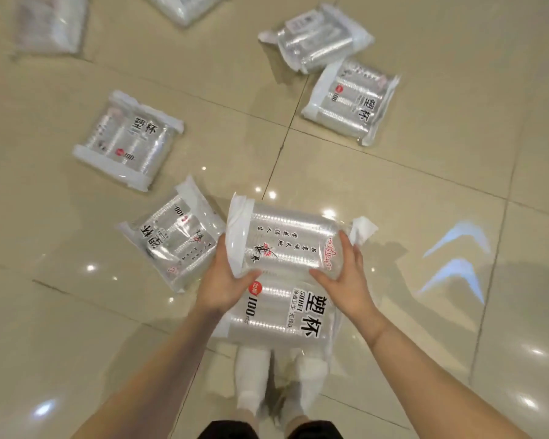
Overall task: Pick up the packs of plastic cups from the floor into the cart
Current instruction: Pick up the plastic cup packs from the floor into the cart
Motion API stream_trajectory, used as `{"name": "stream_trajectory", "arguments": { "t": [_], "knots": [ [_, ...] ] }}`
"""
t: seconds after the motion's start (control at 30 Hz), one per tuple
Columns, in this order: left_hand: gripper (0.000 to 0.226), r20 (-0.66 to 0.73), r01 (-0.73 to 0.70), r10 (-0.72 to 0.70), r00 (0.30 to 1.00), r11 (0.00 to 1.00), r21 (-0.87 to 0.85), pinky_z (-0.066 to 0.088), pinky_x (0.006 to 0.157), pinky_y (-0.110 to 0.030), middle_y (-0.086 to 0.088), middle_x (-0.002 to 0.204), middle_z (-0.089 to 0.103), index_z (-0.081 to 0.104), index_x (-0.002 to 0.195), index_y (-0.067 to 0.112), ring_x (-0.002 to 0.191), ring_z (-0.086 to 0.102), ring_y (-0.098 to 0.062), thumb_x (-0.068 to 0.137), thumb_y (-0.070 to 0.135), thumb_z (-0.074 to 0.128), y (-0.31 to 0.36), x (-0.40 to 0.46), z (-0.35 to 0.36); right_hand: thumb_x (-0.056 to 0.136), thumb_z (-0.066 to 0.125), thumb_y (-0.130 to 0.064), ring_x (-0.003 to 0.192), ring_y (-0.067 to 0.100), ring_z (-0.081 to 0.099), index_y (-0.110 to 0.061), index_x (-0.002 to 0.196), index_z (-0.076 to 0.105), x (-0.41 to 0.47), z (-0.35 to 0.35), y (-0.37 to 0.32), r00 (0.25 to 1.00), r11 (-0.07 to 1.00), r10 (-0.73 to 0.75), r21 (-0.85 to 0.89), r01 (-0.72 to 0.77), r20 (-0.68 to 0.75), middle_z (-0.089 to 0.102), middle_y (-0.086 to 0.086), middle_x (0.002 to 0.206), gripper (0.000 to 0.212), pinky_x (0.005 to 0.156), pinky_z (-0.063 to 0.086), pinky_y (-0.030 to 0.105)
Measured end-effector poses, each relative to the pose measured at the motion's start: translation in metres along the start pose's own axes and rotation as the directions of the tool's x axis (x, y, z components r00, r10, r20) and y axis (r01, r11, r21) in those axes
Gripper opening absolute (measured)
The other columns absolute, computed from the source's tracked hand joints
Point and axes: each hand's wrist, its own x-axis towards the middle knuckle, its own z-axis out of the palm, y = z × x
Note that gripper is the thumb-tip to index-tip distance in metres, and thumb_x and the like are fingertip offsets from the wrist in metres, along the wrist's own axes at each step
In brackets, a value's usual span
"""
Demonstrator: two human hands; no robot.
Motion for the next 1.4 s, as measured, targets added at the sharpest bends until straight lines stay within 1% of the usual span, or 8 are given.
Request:
{"name": "stream_trajectory", "arguments": {
  "t": [0.23, 0.4, 0.53, 0.7, 0.9, 1.07, 1.2, 1.4],
  "knots": [
    [0.102, -0.183, 0.045, -0.065, 0.981, 0.993, -0.11, 0.033, 0.103, -0.031, 0.0, 0.149, 0.036, 0.013, 0.151, 0.02, 0.135, 0.036, -0.023, 0.074, 0.034, 0.079, 0.136, -0.136, -0.114, 0.077, 0.077, -0.03, 0.144, 0.021, 0.02, -0.03, 0.15, 0.015, -0.105, -0.098, -0.177, 0.972, 0.965, -0.206, -0.144, 0.221, 0.11, 0.02, 0.01, 0.155, 0.095, 0.111, 0.02, 0.028],
    [0.096, -0.333, 0.086, -0.164, 0.928, 0.968, -0.236, 0.036, 0.101, -0.033, -0.004, 0.142, 0.044, 0.017, 0.149, 0.02, 0.13, 0.042, -0.026, 0.076, 0.032, 0.078, 0.17, -0.226, -0.177, 0.076, 0.078, -0.032, 0.14, 0.019, 0.026, -0.027, 0.151, 0.015, -0.165, -0.115, -0.269, 0.892, 0.885, -0.393, -0.171, 0.433, 0.224, 0.026, 0.004, 0.153, 0.098, 0.107, 0.021, 0.023],
    [0.098, -0.443, 0.062, -0.195, 0.875, 0.953, -0.296, 0.039, 0.095, -0.031, 0.0, 0.143, 0.042, 0.015, 0.148, 0.026, 0.129, 0.042, -0.026, 0.074, 0.038, 0.079, 0.169, -0.284, -0.234, 0.075, 0.077, -0.037, 0.141, 0.019, 0.023, -0.033, 0.15, 0.015, -0.21, -0.092, -0.327, 0.814, 0.816, -0.49, -0.165, 0.554, 0.311, 0.024, -0.001, 0.155, 0.097, 0.109, 0.021, 0.029],
    [0.094, -0.616, 0.008, -0.215, 0.757, 0.947, -0.32, 0.04, 0.102, -0.041, 0.006, 0.144, 0.04, 0.017, 0.148, 0.032, 0.131, 0.04, -0.023, 0.076, 0.037, 0.076, 0.147, -0.361, -0.308, 0.075, 0.076, -0.039, 0.143, 0.017, 0.016, -0.039, 0.149, 0.015, -0.27, -0.032, -0.392, 0.692, 0.716, -0.587, -0.128, 0.686, 0.421, 0.02, -0.007, 0.157, 0.095, 0.108, 0.02, 0.029],
    [0.089, -0.689, 0.054, -0.356, 0.631, 0.906, -0.419, 0.042, 0.1, -0.045, 0.004, 0.137, 0.044, 0.02, 0.145, 0.03, 0.125, 0.045, -0.026, 0.075, 0.047, 0.073, 0.083, -0.46, -0.377, 0.075, 0.076, -0.043, 0.145, 0.018, 0.017, -0.04, 0.148, 0.016, -0.351, 0.068, -0.446, 0.513, 0.595, -0.647, -0.047, 0.802, 0.565, 0.019, -0.004, 0.157, 0.095, 0.115, 0.022, 0.039],
    [0.086, -0.771, 0.104, -0.431, 0.468, 0.894, -0.436, 0.043, 0.095, -0.039, -0.003, 0.141, 0.044, 0.021, 0.147, 0.021, 0.125, 0.045, -0.029, 0.08, 0.037, 0.073, 0.006, -0.537, -0.438, 0.076, 0.075, -0.042, 0.145, 0.019, 0.017, -0.039, 0.148, 0.016, -0.434, 0.181, -0.477, 0.367, 0.517, -0.645, 0.028, 0.856, 0.67, 0.019, -0.004, 0.157, 0.093, 0.116, 0.022, 0.042],
    [0.085, -0.788, 0.155, -0.474, 0.394, 0.879, -0.451, 0.038, 0.083, -0.029, -0.002, 0.14, 0.047, 0.019, 0.147, 0.021, 0.124, 0.047, -0.029, 0.082, 0.038, 0.071, -0.061, -0.606, -0.49, 0.077, 0.075, -0.041, 0.144, 0.018, 0.018, -0.034, 0.149, 0.019, -0.509, 0.277, -0.494, 0.274, 0.473, -0.643, 0.088, 0.877, 0.715, 0.022, -0.004, 0.156, 0.091, 0.114, 0.022, 0.038],
    [0.089, -0.816, 0.167, -0.519, 0.254, 0.855, -0.491, 0.039, 0.09, -0.031, -0.001, 0.144, 0.044, 0.018, 0.148, 0.025, 0.126, 0.047, -0.027, 0.08, 0.042, 0.072, -0.161, -0.708, -0.556, 0.077, 0.074, -0.041, 0.142, 0.022, 0.024, -0.034, 0.149, 0.02, -0.62, 0.409, -0.512, 0.146, 0.408, -0.612, 0.152, 0.9, 0.777, 0.024, -0.001, 0.155, 0.09, 0.114, 0.027, 0.042]
  ]
}}
